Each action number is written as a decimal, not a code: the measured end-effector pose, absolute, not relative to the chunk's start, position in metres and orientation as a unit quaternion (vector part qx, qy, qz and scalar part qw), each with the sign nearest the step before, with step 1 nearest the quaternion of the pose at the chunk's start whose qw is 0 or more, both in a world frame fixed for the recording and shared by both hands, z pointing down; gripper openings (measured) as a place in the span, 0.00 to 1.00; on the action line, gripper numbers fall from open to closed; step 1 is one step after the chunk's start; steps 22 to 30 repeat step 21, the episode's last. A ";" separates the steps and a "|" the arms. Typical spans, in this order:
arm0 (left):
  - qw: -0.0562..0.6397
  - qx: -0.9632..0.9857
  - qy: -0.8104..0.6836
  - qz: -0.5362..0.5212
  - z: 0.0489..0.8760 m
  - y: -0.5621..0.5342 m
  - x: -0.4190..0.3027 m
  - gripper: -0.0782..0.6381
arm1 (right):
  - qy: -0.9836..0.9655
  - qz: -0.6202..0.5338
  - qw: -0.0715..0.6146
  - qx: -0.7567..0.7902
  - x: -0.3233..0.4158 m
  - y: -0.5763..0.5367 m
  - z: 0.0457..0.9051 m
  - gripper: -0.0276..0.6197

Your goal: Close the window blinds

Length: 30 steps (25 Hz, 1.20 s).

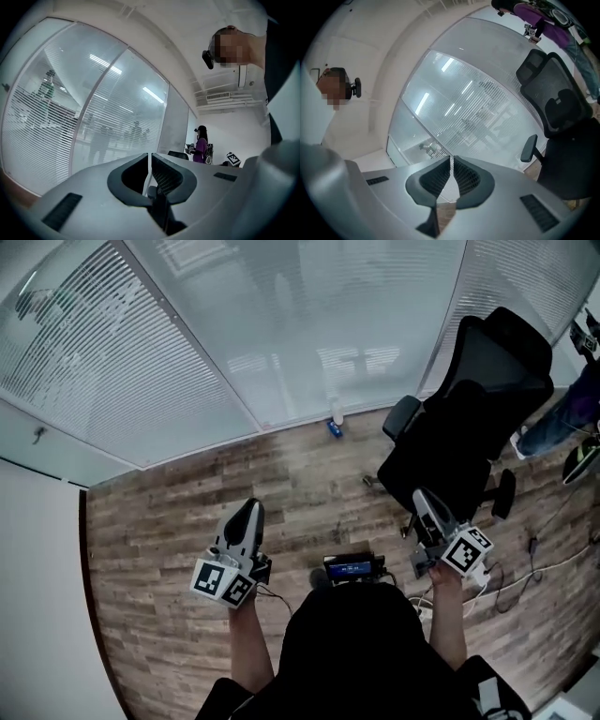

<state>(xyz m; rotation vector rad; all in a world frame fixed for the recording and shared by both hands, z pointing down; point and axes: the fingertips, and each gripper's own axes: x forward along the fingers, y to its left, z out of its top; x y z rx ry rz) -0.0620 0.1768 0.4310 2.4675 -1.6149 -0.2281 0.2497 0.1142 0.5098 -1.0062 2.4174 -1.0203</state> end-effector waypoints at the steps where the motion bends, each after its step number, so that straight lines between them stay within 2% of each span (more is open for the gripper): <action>1: 0.094 0.833 -0.539 -0.085 0.431 0.176 -0.065 0.13 | 0.848 -0.358 0.163 -0.355 0.247 0.118 0.510 0.09; 15: 0.107 0.842 -0.512 -0.133 0.432 0.175 -0.071 0.13 | 0.866 -0.338 0.122 -0.349 0.227 0.125 0.505 0.08; 30: 0.121 0.831 -0.524 -0.143 0.438 0.185 -0.078 0.13 | 0.871 -0.335 0.121 -0.337 0.221 0.126 0.503 0.08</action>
